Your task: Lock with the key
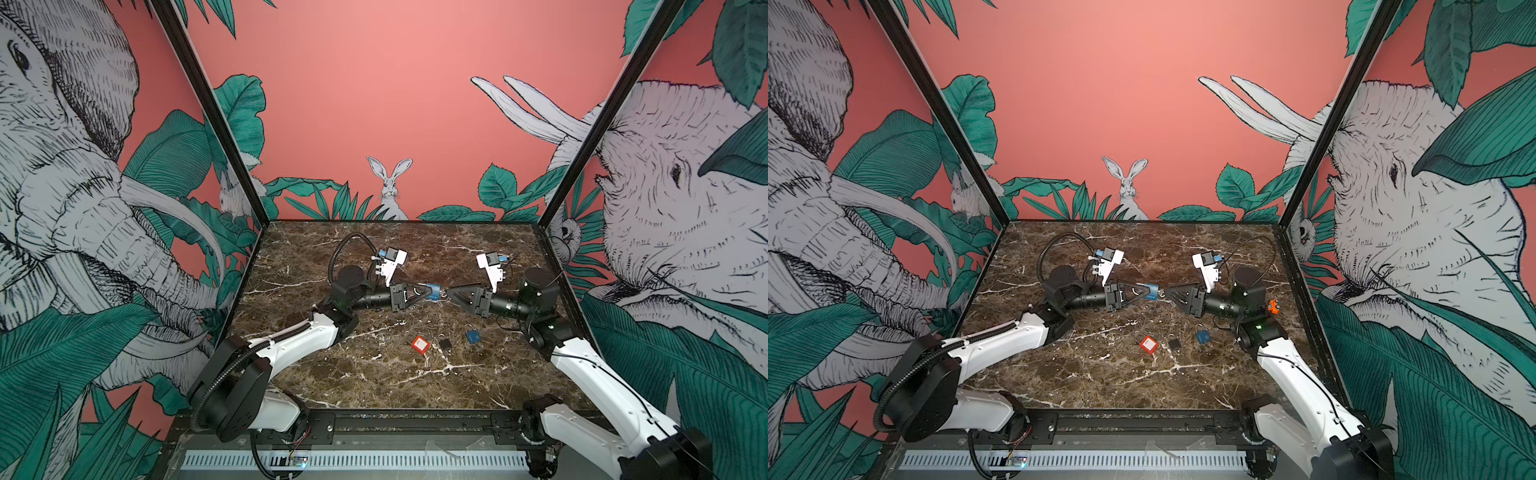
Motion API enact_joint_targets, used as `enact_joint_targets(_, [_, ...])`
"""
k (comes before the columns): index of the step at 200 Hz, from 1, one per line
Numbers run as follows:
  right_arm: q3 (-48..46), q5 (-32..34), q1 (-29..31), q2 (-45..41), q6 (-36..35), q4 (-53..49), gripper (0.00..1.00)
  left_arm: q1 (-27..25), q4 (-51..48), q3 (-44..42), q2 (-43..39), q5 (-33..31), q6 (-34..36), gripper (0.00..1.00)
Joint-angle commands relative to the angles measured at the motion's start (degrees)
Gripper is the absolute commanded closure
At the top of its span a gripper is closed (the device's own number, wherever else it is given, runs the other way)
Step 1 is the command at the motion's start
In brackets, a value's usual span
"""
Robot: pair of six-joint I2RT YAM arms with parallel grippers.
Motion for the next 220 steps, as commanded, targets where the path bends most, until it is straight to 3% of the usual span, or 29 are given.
enact_joint_targets(1, [-0.3,0.1,-0.2,-0.5,0.8,5.1,0.70,0.3,-2.5,1.0,-3.4,-0.5,3.6,1.00])
enact_joint_targets(37, [-4.2,-3.2,-0.2,2.3,9.0,19.7,0.77,0.3,-1.1,0.6,-2.9,-0.8,2.9,1.00])
enact_joint_targets(88, [-6.4,-5.1,-0.1,3.4,12.5,27.2,0.76,0.3,1.3,1.8,-1.1,-0.2,1.7,1.00])
enact_joint_targets(154, [-9.7,-5.2,0.7,4.8,13.8,32.0,0.78,0.3,9.3,-0.8,1.9,-1.6,-2.5,1.00])
enact_joint_targets(220, [-8.3,-5.7,1.0,6.4,12.8,30.7,0.81,0.3,8.8,0.0,3.0,0.6,-2.2,1.00])
